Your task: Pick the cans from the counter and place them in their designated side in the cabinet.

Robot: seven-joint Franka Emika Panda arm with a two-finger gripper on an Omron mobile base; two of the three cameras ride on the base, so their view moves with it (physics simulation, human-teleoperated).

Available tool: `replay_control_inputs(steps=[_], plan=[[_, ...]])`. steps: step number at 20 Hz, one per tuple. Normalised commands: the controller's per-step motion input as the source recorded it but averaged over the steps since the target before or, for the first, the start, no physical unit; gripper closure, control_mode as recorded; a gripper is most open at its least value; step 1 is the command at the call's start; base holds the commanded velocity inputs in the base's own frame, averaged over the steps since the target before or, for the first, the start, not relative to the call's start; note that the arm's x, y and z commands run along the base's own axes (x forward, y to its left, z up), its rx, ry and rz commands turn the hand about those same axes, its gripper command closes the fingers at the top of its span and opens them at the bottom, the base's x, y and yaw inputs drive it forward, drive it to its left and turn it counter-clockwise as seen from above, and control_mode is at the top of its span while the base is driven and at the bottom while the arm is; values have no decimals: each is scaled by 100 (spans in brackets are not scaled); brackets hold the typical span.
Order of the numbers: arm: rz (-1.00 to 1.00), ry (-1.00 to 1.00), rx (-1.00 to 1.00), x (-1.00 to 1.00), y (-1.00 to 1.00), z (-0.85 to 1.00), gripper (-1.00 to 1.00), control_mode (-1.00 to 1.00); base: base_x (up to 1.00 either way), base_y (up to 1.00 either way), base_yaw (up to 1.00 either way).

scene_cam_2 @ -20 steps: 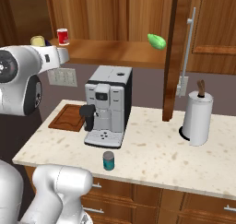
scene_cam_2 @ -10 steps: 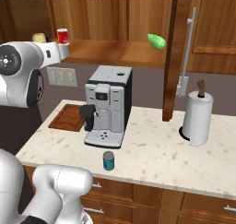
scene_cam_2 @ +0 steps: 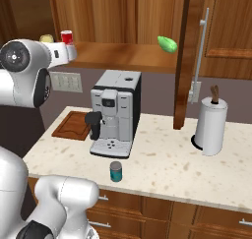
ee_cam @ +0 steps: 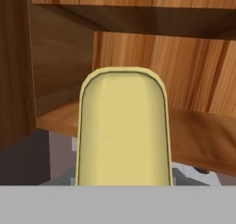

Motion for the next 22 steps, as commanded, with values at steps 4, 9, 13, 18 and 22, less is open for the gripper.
replay_control_inputs(steps=[4,9,13,18,22], plan=[[0,4,0,17,0,0,100,-100,0,0,0],[0,1,0,17,0,0,100,-100,0,0,0],[0,1,0,22,2,-3,100,-100,0,0,0],[0,1,0,30,7,-2,100,-100,0,0,0],[0,1,0,31,9,0,100,-100,0,0,0]])
